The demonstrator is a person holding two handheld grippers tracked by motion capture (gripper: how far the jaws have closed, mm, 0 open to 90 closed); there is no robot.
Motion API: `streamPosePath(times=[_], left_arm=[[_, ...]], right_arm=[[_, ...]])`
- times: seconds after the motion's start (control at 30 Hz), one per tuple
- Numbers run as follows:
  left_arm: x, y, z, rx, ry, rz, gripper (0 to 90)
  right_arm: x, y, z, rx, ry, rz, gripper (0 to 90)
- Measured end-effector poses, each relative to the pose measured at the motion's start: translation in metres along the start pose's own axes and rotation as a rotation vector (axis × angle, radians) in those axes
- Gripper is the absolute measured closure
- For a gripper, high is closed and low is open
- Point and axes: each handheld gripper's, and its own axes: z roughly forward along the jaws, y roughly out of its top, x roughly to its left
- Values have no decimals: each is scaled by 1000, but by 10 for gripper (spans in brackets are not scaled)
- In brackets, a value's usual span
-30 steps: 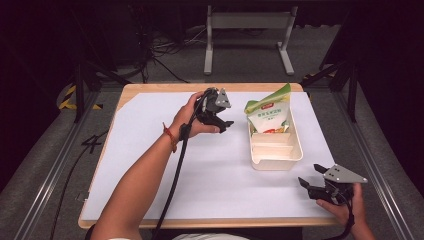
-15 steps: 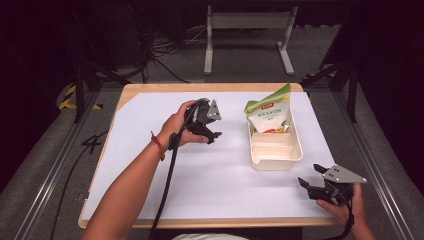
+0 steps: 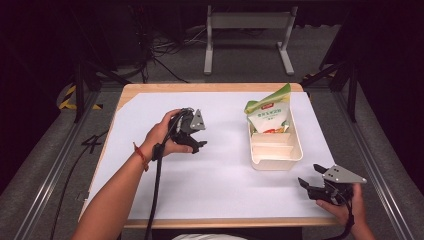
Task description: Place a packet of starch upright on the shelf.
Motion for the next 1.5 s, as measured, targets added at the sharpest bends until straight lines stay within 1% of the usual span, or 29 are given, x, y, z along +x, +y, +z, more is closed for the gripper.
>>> streamPosePath(times=[0.03,0.13,0.2,0.3,0.37,0.47,0.53,0.6,0.73,0.83,0.87,0.9,1.0,1.03,1.07,1.1,1.17,1.27,1.3,1.37,1.4,1.43,1.47,1.5], left_arm=[[-1,-3,-2,-3,4,-8,150],[-3,-11,-7,12,12,4,143],[-5,-17,-9,12,18,-10,143],[-8,-25,-12,25,28,-9,142],[-9,-31,-13,20,19,-25,139],[-12,-38,-15,35,35,-21,138],[-14,-42,-16,45,38,-30,137],[-18,-48,-17,43,51,-28,134],[-27,-60,-17,60,68,-15,131],[-33,-72,-18,58,60,-40,128],[-35,-75,-19,66,68,-50,125],[-36,-79,-19,70,74,-51,125],[-41,-89,-22,70,76,-63,123],[-43,-95,-23,75,78,-77,122],[-44,-100,-25,80,83,-78,124],[-45,-105,-26,76,92,-86,125],[-47,-114,-28,53,96,-104,125],[-48,-127,-32,30,113,-120,123],[-48,-131,-33,18,108,-132,123],[-49,-140,-35,15,115,-148,121],[-49,-143,-36,9,121,-149,120],[-50,-147,-37,-2,118,-159,120],[-50,-152,-38,-6,110,-182,120],[-50,-155,-39,-11,117,-188,121]], right_arm=[[0,0,0,0,0,-1,264],[0,0,0,1,-1,-1,264],[0,0,0,-1,0,-1,264],[1,0,0,-3,3,-7,264],[1,1,-1,-7,6,-9,264],[2,1,0,-6,8,-14,264],[2,1,0,-4,7,-17,264],[2,2,0,-4,7,-18,263],[2,1,0,-6,10,-19,263],[3,2,0,-4,11,-22,262],[3,2,0,-2,12,-23,262],[3,2,0,-1,13,-23,262],[3,2,0,-2,14,-26,261],[3,2,0,-1,15,-24,261],[3,2,0,-2,15,-24,261],[3,2,0,-1,15,-24,261],[3,2,1,-1,17,-26,261],[4,2,1,3,16,-33,261],[5,2,1,4,20,-37,261],[6,3,1,4,20,-46,261],[6,3,2,5,20,-46,260],[6,3,2,5,20,-46,260],[6,3,2,5,19,-45,260],[5,3,2,5,20,-44,260]])
